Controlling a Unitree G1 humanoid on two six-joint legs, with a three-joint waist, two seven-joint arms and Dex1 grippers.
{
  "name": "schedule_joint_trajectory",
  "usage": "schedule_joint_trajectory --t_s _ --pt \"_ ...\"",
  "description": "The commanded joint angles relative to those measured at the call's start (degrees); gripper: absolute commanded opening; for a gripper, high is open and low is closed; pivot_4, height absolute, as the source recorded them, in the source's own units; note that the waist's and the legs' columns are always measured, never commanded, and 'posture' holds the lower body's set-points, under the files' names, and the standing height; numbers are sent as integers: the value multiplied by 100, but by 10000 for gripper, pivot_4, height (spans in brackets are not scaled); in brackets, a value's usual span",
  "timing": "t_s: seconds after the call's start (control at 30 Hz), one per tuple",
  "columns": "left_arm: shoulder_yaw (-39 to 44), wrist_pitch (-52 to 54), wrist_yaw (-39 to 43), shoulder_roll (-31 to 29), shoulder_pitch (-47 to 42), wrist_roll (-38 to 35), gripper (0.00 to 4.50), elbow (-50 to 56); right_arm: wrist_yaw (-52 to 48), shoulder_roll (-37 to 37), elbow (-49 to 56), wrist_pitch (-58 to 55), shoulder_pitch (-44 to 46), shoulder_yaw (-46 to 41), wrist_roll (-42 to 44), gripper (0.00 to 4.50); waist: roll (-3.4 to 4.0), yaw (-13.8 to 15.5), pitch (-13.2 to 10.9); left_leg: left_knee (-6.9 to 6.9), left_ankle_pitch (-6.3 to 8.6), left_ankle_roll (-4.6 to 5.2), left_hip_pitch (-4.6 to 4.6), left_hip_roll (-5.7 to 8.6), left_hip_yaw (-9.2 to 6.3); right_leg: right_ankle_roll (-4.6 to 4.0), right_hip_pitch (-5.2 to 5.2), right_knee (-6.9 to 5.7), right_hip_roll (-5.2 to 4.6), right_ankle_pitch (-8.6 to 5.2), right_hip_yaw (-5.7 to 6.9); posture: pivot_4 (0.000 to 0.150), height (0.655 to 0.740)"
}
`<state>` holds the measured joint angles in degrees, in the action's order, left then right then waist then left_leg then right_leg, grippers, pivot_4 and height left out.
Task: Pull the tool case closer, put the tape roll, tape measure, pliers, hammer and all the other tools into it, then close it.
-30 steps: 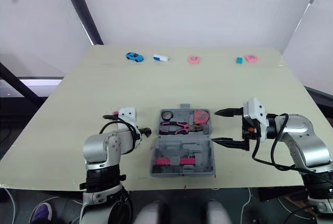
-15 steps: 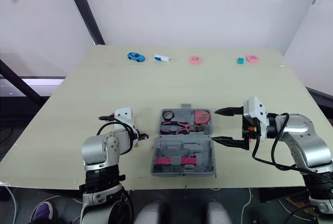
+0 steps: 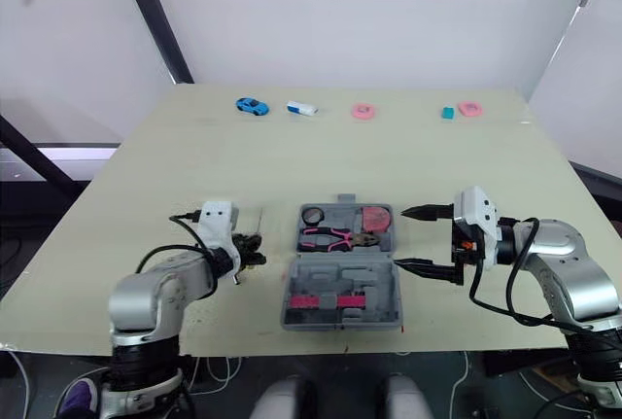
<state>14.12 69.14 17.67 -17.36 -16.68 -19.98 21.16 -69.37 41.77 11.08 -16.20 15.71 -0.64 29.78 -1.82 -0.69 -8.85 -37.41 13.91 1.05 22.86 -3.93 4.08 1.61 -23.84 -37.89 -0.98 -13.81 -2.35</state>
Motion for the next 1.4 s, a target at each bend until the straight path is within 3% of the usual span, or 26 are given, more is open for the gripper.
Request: schedule_joint_trajectory --t_s 0.03,0.27,0.43,0.6,0.67,0.77,1.0,1.4 --pt "71 -317 828 -652 -2 -452 402 317 106 9 271 41 -152 -288 152 45000 0 1 0 0 0 0 0 0 0 0 0 0 0 0 0 1500 7400" --pt "-828 -1577 3621 -2778 153 -983 402 237 322 106 584 -21 -589 -571 255 45000 -1 -3 -10 2 0 0 2 -1 8 -20 -8 2 -2 -13 -5 1500 7400" --pt "-2067 -3003 5108 -3696 -574 -265 402 -391 376 385 918 -111 -1219 -1066 355 45000 -1 89 -16 2 0 0 6 -4 13 -22 -9 7 -4 -14 -2 1500 7400" --pt "-3213 -3017 5574 -3458 -1879 265 402 -753 405 629 1248 -222 -1847 -1616 452 45000 -2 137 -17 -1 0 1 9 0 20 -15 -9 13 -2 -17 -6 1500 7400" --pt "-4004 -2286 5753 -3390 -2664 651 402 -835 412 703 1357 -259 -2085 -1852 470 45000 -12 168 -22 -3 1 1 13 0 15 -6 -9 13 2 -22 -5 1500 7400" --pt "-4632 -2119 5883 -3133 -3305 1017 402 -1084 444 755 1442 -286 -2294 -2037 493 45000 -12 140 -23 -6 0 2 19 2 4 2 -8 12 9 -26 -5 1500 7400" --pt "-5722 -1544 5896 -2383 -4066 1607 402 -1562 487 834 1435 -325 -2468 -2247 486 45000 -13 50 -25 -5 0 3 14 1 -6 26 -9 5 19 -18 -8 1500 7400" --pt "-6355 -1792 5902 -1629 -4331 2186 402 -2469 416 967 1406 -341 -2447 -2252 482 45000 -13 18 -26 -8 0 3 14 2 -6 28 -9 3 17 -18 -10 1500 7400"
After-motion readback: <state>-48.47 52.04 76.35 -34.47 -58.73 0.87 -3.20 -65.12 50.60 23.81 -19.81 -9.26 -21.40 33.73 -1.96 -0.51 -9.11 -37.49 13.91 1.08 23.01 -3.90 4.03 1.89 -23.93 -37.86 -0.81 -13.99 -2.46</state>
